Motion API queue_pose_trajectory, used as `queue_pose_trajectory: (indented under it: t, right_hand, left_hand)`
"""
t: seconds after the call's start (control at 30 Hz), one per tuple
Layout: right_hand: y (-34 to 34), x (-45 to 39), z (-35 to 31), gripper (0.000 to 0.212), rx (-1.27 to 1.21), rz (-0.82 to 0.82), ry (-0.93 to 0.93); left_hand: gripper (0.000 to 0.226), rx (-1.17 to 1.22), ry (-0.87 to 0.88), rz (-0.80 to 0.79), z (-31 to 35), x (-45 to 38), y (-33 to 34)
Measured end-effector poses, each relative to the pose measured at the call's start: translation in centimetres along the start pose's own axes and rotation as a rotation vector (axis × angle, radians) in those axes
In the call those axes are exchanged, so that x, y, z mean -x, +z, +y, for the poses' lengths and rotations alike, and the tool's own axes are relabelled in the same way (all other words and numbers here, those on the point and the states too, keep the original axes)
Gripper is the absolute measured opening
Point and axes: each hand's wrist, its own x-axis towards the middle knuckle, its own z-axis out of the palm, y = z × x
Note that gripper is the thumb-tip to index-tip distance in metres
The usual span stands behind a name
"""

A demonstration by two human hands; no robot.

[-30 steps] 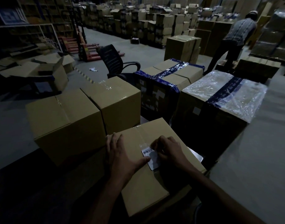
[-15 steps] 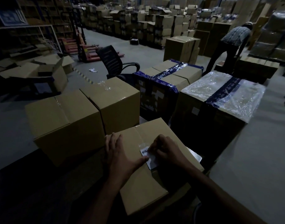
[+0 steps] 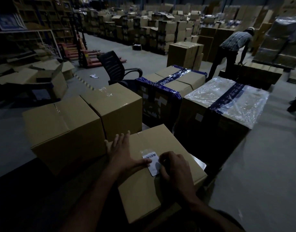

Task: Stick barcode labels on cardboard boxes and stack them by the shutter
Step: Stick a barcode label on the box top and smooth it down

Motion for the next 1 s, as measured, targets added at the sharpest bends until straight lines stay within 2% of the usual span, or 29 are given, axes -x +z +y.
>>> queue_pose_trajectory:
  t: [0.17, 0.33, 0.47, 0.67, 1.0]
  right_hand:
    - [-0.3, -1.2, 0.2, 0.02, -0.033, -0.054, -0.02]
    - [-0.7, -3.9, 1.3, 0.042, 0.075, -0.201, -0.123]
    - [-0.5, -4.9, 0.6, 0.05, 0.163, -0.26, -0.117]
    - [0.8, -3.7, -1.1, 0.024, 0.208, -0.192, -0.054]
    - [1.6, -4.3, -3.8, 0.027, 0.261, -0.199, 0.166]
  left_hand:
    - [0.148, -0.071, -0.059, 0.06, -0.7, 1.0, -0.2]
    - [0.148, -0.109, -0.228, 0.096, -1.1, 4.0, 0.1]
    - [0.146, -0.061, -0.239, 0.184, -1.5, 5.5, 1.0]
    - [0.144, -0.068, -0.226, 0.246, -1.6, 5.7, 1.3]
    - [0.143, -0.081, -0.225, 0.254, -1.6, 5.5, 1.4]
